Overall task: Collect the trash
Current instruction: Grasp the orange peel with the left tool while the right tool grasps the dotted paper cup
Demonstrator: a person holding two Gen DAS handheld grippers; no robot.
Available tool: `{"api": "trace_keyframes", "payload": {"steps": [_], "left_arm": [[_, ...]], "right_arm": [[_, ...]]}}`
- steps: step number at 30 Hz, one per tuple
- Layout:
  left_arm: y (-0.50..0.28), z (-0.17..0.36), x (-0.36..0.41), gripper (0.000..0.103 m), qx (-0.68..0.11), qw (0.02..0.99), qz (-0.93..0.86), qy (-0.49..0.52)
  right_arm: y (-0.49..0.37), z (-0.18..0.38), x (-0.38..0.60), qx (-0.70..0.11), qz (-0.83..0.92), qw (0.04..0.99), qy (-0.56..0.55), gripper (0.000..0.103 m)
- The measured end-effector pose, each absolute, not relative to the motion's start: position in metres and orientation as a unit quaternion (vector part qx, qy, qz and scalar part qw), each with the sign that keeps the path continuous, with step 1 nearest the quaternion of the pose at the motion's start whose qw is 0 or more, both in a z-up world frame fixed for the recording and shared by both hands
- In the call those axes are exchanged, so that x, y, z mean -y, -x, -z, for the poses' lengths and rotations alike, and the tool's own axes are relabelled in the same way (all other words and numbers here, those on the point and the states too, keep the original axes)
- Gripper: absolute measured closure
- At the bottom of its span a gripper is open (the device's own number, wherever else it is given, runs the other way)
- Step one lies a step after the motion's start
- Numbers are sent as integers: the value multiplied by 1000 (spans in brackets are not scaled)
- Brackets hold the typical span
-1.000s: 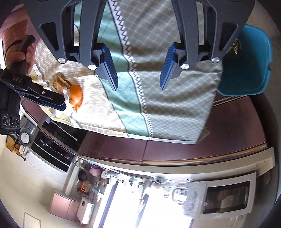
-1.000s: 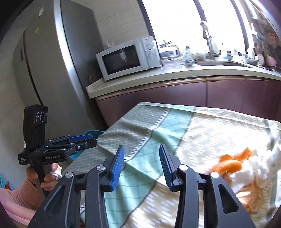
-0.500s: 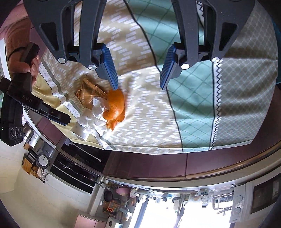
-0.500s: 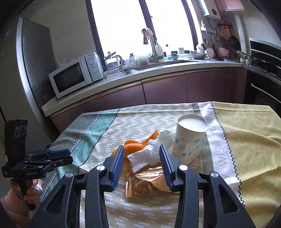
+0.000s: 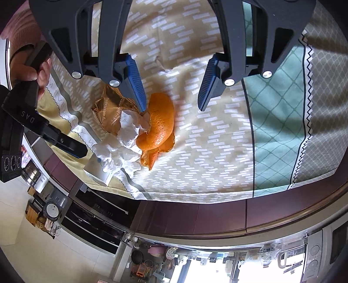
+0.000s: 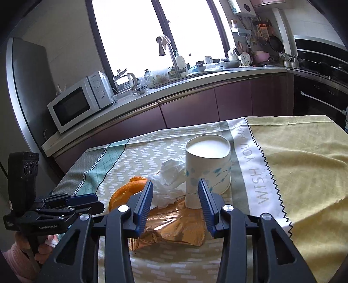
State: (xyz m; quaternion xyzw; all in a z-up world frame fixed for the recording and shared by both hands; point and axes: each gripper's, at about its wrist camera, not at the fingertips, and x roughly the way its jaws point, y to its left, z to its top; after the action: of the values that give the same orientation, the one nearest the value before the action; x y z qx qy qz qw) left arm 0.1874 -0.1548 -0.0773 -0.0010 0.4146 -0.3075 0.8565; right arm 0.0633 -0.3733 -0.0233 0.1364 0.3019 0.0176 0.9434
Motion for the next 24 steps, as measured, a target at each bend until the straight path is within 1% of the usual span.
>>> {"api": "trace_keyframes", "payload": {"steps": [1, 3, 5, 14, 15, 16, 19, 20, 24], "left_arm": [[-190, 79, 158, 55, -417, 856, 306, -2], [-193, 80, 164, 55, -420, 855, 305, -5], [-197, 83, 169, 56, -425, 853, 302, -8], [-209, 92, 180, 58, -443, 846, 296, -5], [-209, 92, 182, 63, -444, 845, 298, -6], [-211, 93, 183, 65, -445, 844, 299, -8], [-212, 94, 186, 75, -449, 841, 301, -8], [-212, 94, 186, 80, -450, 841, 302, -9], [-212, 93, 186, 83, -447, 843, 299, -6]], "right_arm": [[-64, 23, 379, -300, -11, 943, -143, 47], [-67, 22, 387, -295, -7, 944, -151, 45], [-74, 21, 394, -295, -4, 943, -157, 41], [-104, 22, 404, -299, -18, 939, -171, 40], [-106, 22, 404, -299, -20, 938, -172, 40], [-106, 22, 404, -300, -22, 938, -172, 41], [-106, 23, 406, -301, -24, 937, -175, 49], [-105, 24, 408, -300, -25, 937, -176, 49], [-100, 23, 409, -297, -23, 939, -175, 49]]}}
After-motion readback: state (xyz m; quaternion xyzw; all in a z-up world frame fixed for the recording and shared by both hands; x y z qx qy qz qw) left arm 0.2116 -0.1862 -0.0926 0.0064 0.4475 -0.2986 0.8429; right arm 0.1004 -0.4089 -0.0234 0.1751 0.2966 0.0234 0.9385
